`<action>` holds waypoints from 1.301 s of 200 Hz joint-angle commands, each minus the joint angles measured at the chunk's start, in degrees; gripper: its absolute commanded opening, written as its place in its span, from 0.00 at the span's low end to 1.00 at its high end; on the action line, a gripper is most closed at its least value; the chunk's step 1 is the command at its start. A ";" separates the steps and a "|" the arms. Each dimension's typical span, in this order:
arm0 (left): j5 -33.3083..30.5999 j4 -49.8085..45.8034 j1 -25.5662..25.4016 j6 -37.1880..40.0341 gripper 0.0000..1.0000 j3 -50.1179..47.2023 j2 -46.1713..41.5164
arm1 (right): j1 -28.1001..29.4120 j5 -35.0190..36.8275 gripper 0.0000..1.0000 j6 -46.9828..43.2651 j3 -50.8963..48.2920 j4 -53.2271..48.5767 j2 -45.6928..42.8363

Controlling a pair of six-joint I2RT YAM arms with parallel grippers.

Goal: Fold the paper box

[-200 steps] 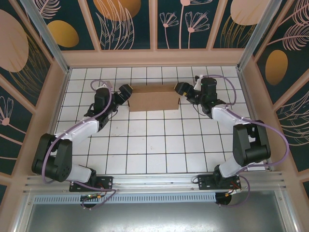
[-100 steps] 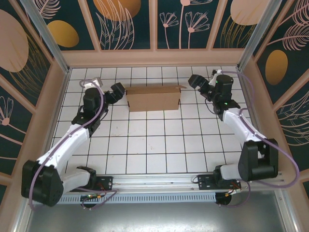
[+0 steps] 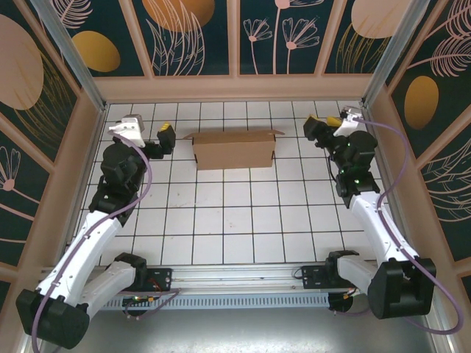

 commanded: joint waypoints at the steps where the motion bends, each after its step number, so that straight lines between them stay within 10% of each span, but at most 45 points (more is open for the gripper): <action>1: 12.36 5.56 0.11 9.95 0.99 -3.47 0.23 | 1.45 -7.30 0.77 -14.33 3.83 1.54 1.48; 48: 13.64 13.99 0.78 28.79 0.95 -7.46 4.05 | 2.42 -19.55 0.83 -46.89 11.00 -12.26 5.82; 102: 37.41 1.86 8.06 41.77 0.81 1.38 9.81 | 2.33 -26.64 0.70 -74.11 18.34 -27.93 10.32; 169: 46.19 -10.16 12.35 52.99 0.66 10.21 22.02 | 1.98 -26.27 0.58 -77.11 14.37 -24.11 14.18; 260: 41.44 -10.42 10.78 55.48 0.51 11.42 28.56 | 1.66 -23.19 0.59 -75.47 14.35 -19.67 18.46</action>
